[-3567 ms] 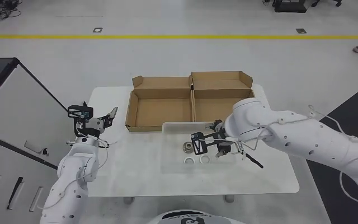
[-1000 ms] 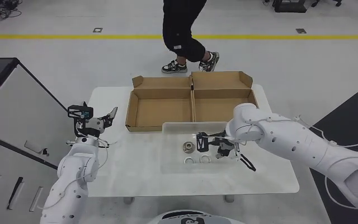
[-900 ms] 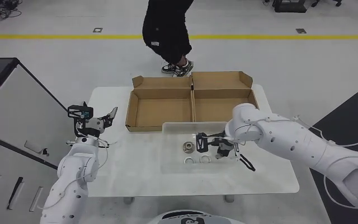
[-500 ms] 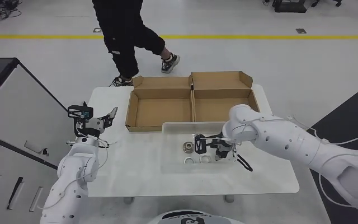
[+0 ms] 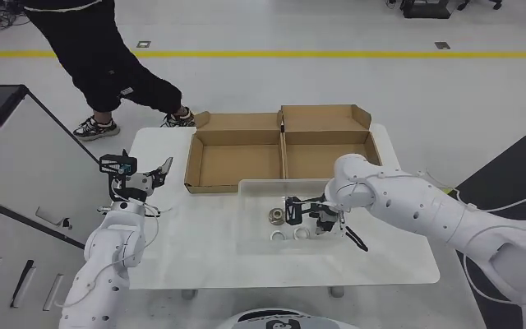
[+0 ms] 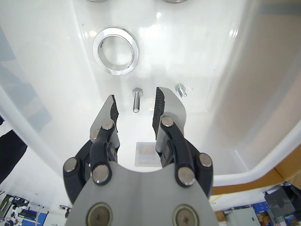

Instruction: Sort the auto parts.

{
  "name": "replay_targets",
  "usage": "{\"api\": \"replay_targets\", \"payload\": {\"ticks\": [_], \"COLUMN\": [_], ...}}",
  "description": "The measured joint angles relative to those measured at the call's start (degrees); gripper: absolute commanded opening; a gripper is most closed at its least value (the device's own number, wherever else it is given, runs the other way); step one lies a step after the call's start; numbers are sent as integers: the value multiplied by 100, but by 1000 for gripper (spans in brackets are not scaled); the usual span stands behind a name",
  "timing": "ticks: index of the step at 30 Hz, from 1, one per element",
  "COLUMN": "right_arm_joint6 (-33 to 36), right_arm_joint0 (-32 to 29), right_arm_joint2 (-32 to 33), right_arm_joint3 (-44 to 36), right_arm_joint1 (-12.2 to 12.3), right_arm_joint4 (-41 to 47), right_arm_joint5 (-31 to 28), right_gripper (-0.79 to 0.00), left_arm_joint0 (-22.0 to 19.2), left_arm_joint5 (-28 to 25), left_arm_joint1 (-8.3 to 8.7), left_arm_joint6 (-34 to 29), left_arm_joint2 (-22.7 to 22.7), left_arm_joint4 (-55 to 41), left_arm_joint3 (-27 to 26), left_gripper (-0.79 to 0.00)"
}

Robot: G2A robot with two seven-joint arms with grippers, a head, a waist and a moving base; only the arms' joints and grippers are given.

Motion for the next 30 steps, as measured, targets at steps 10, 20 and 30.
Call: {"api": "replay_targets", "payload": {"ticks": [10, 20, 30], "right_arm_joint6": [28, 20, 32], "right_arm_joint0": [-22, -64, -103], "right_arm_joint2": [0, 0, 0], "right_arm_joint3": [45, 141, 243], "right_arm_joint1": [0, -38, -96], "right_arm_joint4": [37, 23, 11], "right_arm_joint5": [27, 21, 31], "right_gripper": [-456, -480, -603], "left_arm_joint0": [0, 0, 0], "left_arm_joint5": [0, 0, 0], "left_arm_joint1": [0, 0, 0], "left_arm_joint6": [0, 0, 0], "left_arm_joint2": [0, 0, 0], "left_arm_joint4": [0, 0, 0], "left_arm_joint3": [0, 0, 0], "left_gripper": [0, 0, 0]}}
